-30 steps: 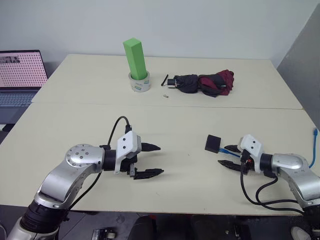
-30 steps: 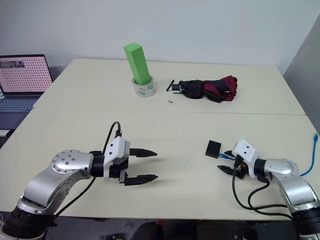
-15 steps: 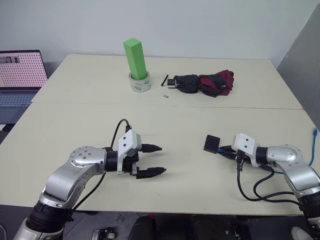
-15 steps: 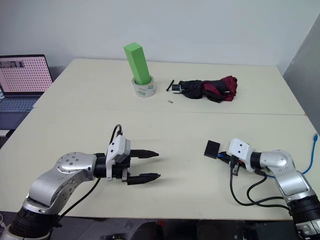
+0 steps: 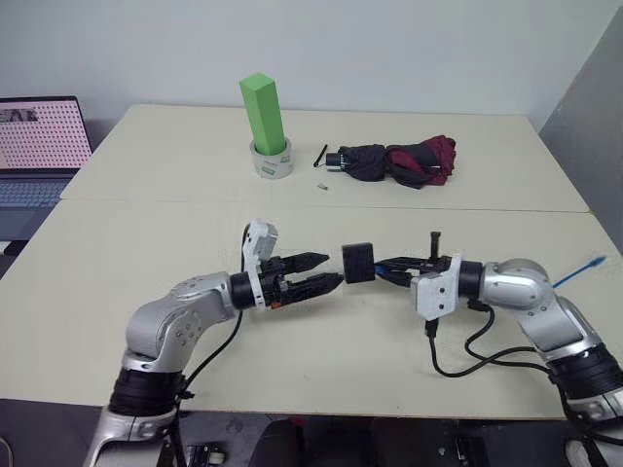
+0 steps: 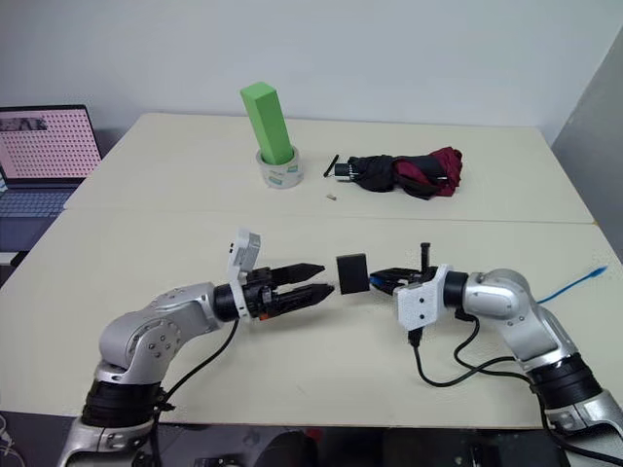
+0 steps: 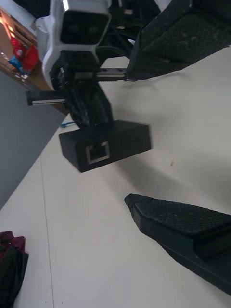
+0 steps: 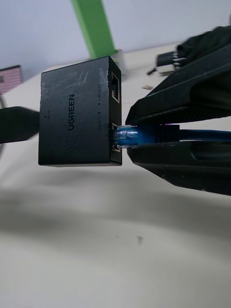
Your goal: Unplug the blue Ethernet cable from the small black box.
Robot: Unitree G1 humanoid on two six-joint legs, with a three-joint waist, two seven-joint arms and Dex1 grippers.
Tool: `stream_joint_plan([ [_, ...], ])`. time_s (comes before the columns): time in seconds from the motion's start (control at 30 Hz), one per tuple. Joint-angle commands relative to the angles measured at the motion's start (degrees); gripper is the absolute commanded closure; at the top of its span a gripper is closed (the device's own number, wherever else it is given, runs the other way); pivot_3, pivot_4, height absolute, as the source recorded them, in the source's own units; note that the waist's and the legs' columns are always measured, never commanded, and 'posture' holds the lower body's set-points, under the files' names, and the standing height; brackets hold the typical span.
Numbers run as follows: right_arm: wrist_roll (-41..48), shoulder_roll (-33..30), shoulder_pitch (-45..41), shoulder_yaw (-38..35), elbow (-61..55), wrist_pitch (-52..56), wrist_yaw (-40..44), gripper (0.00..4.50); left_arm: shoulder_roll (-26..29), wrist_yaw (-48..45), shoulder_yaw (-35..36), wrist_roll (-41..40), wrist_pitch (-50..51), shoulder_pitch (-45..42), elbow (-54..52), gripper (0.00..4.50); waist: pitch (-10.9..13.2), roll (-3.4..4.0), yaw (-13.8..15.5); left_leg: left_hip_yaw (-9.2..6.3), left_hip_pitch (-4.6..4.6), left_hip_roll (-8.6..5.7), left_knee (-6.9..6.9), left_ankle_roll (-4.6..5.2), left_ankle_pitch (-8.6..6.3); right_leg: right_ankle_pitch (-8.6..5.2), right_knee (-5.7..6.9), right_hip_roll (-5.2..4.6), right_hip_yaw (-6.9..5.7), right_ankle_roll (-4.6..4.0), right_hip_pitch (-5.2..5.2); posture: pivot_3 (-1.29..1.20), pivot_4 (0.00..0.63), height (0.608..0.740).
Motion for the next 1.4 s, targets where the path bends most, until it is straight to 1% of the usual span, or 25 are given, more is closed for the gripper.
stream_joint_plan([
  [0.03,-0.32,0.50,-1.98,-0.06,-2.72,-2.28,-0.68,4.32,-1.68,1.16,1.51,-2.92,1.63,-1.46,-0.24,0.50,0.00,0.00,-0.01,0.00,0.00,0.01,0.00,0.00,0.00,0.00,0.01,0.00,-0.01,0.00,0.00,0.00,0.150,0.740],
  [0.17,-0.83,1.54,-2.64,0.57,-3.45,-2.44,-0.80,4.32,-2.59,0.53,1.42,-3.89,1.87,-1.93,0.29,0.50,0.00,0.00,-0.03,0.00,0.01,0.01,0.00,0.00,0.00,0.00,0.01,0.00,-0.01,0.00,0.00,0.00,0.150,0.740],
  [0.3,-1.11,2.07,-2.52,0.69,-4.07,-2.60,-1.01,4.32,-3.02,0.44,2.56,-5.64,2.25,-2.12,0.66,1.19,0.00,0.00,-0.03,0.00,0.01,0.01,0.00,0.00,0.00,0.00,0.01,0.00,-0.01,0.00,0.00,0.00,0.150,0.740],
  [0.43,-1.38,2.50,-2.29,0.63,-4.43,-2.72,-1.44,4.32,-2.70,0.21,3.40,-6.94,2.92,-2.11,0.73,2.19,0.00,0.00,-0.03,0.00,0.01,0.01,0.00,0.00,0.00,0.00,0.01,0.00,-0.01,0.00,0.00,0.00,0.150,0.740],
  [0.47,-1.47,2.63,-2.32,0.63,-4.34,-2.81,-1.62,4.32,-2.57,0.13,3.44,-7.11,3.00,-2.07,0.80,2.35,0.00,0.00,-0.03,0.00,0.02,0.01,0.00,-0.01,0.00,0.00,0.01,0.00,-0.01,0.00,0.00,0.00,0.150,0.740],
  [0.5,-1.58,2.70,-2.35,0.65,-4.28,-2.90,-1.76,4.32,-2.47,0.06,3.45,-7.22,3.09,-1.99,0.78,2.66,0.00,0.00,-0.03,0.00,0.01,0.01,0.00,-0.01,0.00,0.00,0.01,0.00,-0.01,0.00,0.00,0.00,0.150,0.740],
  [0.57,-1.72,2.94,-2.39,0.67,-4.20,-3.09,-2.20,4.32,-2.25,-0.17,3.39,-7.32,3.30,-1.75,0.57,3.13,0.00,0.00,-0.02,0.00,0.01,0.01,0.00,-0.01,0.00,0.00,0.01,0.00,-0.01,0.00,0.00,0.00,0.150,0.740],
  [0.67,-2.56,3.00,-2.85,1.43,-3.80,-4.10,-2.24,4.32,-1.98,-0.53,3.07,-7.28,3.36,-1.62,0.50,3.66,0.00,0.00,-0.03,0.00,0.01,0.01,0.00,-0.01,0.00,0.00,0.01,0.00,-0.01,0.00,0.00,0.00,0.150,0.740],
  [0.73,-2.92,2.98,-3.03,1.78,-3.53,-4.77,-2.08,4.32,-1.91,-0.66,2.92,-7.24,3.31,-1.70,0.61,3.71,0.00,0.00,-0.04,0.00,0.02,0.01,0.00,-0.01,0.00,0.00,0.01,0.00,-0.01,0.00,-0.01,0.00,0.150,0.740],
  [0.8,-2.77,2.71,-2.87,2.04,-3.20,-5.11,-1.58,3.62,-1.84,-0.96,2.71,-7.00,3.20,-2.13,1.01,3.71,0.00,0.00,-0.02,0.00,0.01,0.01,0.00,-0.01,0.00,0.00,0.00,0.00,-0.01,0.00,0.00,0.00,0.150,0.740],
  [0.83,-2.56,2.53,-2.79,2.13,-3.13,-5.20,-1.27,3.51,-1.81,-1.07,2.64,-6.90,3.16,-2.32,1.17,3.71,0.00,0.00,-0.02,0.00,0.02,0.01,0.00,-0.01,0.00,0.00,0.00,0.00,-0.01,0.00,0.00,0.00,0.150,0.740],
  [0.9,-1.69,2.02,-2.59,2.11,-3.49,-4.79,-0.47,3.03,-1.63,-1.36,2.54,-6.71,3.02,-2.64,1.42,3.71,0.00,0.00,-0.02,0.00,0.01,0.01,0.00,-0.01,0.00,0.00,0.00,0.00,-0.01,0.00,-0.01,0.00,0.150,0.740],
  [0.97,3.02,-0.56,-1.53,1.32,-6.73,0.59,3.93,2.53,-0.85,-2.48,2.03,-5.95,2.43,-3.12,1.54,3.71,0.01,0.01,0.04,-0.01,0.01,0.01,0.00,-0.01,0.00,0.00,0.00,0.00,-0.02,0.00,0.00,0.00,0.150,0.740],
  [1.0,4.90,-1.58,-1.07,0.92,-8.23,3.04,5.65,2.20,-0.51,-3.02,1.81,-5.61,2.17,-3.24,1.56,3.71,0.01,0.01,0.05,-0.01,0.00,0.00,0.00,-0.01,0.00,0.00,0.00,0.00,-0.01,0.00,-0.01,0.00,0.150,0.740],
  [1.03,8.18,-2.89,-0.28,0.07,-10.73,7.50,7.57,2.08,-0.03,-3.84,1.56,-5.32,1.94,-3.46,1.67,3.71,0.01,0.01,0.03,0.00,0.01,0.00,0.00,-0.01,0.00,0.00,-0.01,0.00,0.00,0.00,0.01,0.00,0.150,0.740],
  [1.07,10.21,-3.64,0.18,-0.44,-12.41,10.49,8.56,1.83,0.29,-4.40,1.46,-5.19,1.82,-3.56,1.75,3.71,0.01,0.01,0.04,-0.01,0.01,0.01,0.00,-0.01,0.00,0.00,-0.02,0.00,-0.01,0.00,0.01,0.00,0.150,0.740],
  [1.1,14.72,-4.62,1.05,-1.58,-15.62,17.44,9.43,1.66,1.16,-5.82,0.69,-4.29,1.10,-3.77,1.68,3.71,0.00,0.01,0.03,-0.01,0.01,0.01,0.00,-0.01,0.00,0.00,-0.02,0.00,-0.01,0.00,0.01,0.00,0.150,0.740],
  [1.17,27.34,-5.12,1.98,-4.28,-22.01,35.08,8.25,1.63,2.70,-8.57,-0.48,-3.19,-0.03,-4.16,1.22,3.71,0.01,0.01,0.02,-0.05,-0.01,0.02,-0.01,0.00,0.00,0.00,-0.02,0.00,-0.05,0.00,0.01,0.00,0.150,0.740],
  [1.23,37.26,-5.27,1.70,-6.63,-25.71,47.90,6.73,1.63,4.09,-11.00,-1.27,-2.65,-0.79,-4.74,0.82,3.71,0.01,0.01,0.03,-0.05,-0.01,0.03,-0.01,0.00,0.00,0.00,0.00,0.00,-0.03,0.00,0.02,0.00,0.150,0.740],
  [1.33,47.87,-4.00,0.26,-9.47,-27.74,61.18,3.49,1.63,6.16,-14.46,-1.92,-2.05,-1.92,-5.93,0.56,3.71,0.01,0.01,0.02,-0.08,0.00,0.02,-0.01,0.00,0.00,0.00,-0.02,0.00,-0.06,0.00,0.04,0.00,0.150,0.740],
  [1.4,51.46,-3.52,-0.22,-10.09,-27.63,66.18,2.46,1.63,7.07,-15.93,-1.89,-2.15,-2.15,-6.83,0.53,3.71,0.01,0.01,0.00,-0.07,0.00,0.01,-0.01,0.01,0.00,0.00,-0.04,0.00,-0.05,0.00,0.03,0.00,0.150,0.740],
])
